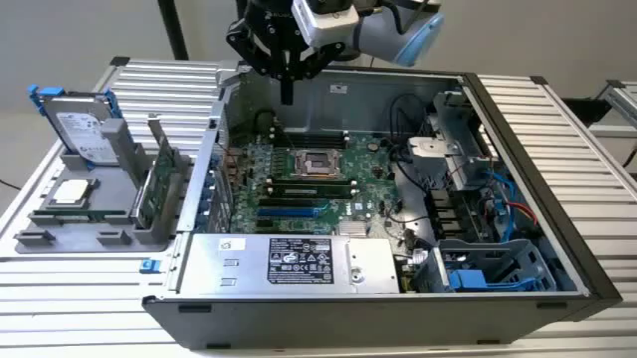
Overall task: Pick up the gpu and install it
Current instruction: 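Reach for the gpu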
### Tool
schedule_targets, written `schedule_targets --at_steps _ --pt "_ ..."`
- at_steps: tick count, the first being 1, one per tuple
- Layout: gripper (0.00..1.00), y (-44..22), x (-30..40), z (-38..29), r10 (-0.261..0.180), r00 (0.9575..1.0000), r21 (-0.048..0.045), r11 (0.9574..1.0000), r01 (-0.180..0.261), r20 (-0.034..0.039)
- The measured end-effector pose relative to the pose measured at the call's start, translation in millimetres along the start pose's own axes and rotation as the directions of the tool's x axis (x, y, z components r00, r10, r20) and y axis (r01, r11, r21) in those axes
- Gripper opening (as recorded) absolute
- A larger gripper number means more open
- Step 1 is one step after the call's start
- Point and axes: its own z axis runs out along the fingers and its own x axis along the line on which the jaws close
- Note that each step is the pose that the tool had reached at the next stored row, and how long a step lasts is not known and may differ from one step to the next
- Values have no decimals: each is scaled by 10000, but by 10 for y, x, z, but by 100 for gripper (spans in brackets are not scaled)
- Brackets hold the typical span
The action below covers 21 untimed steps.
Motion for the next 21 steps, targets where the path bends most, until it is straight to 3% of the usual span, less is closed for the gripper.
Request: schedule_targets --at_steps 12,21 --pt "0 0 5 -1 1 10000 -3 10000 -1 -1" --pt "0 -5 67 -2 0 10000 -4 10000 0 -1"
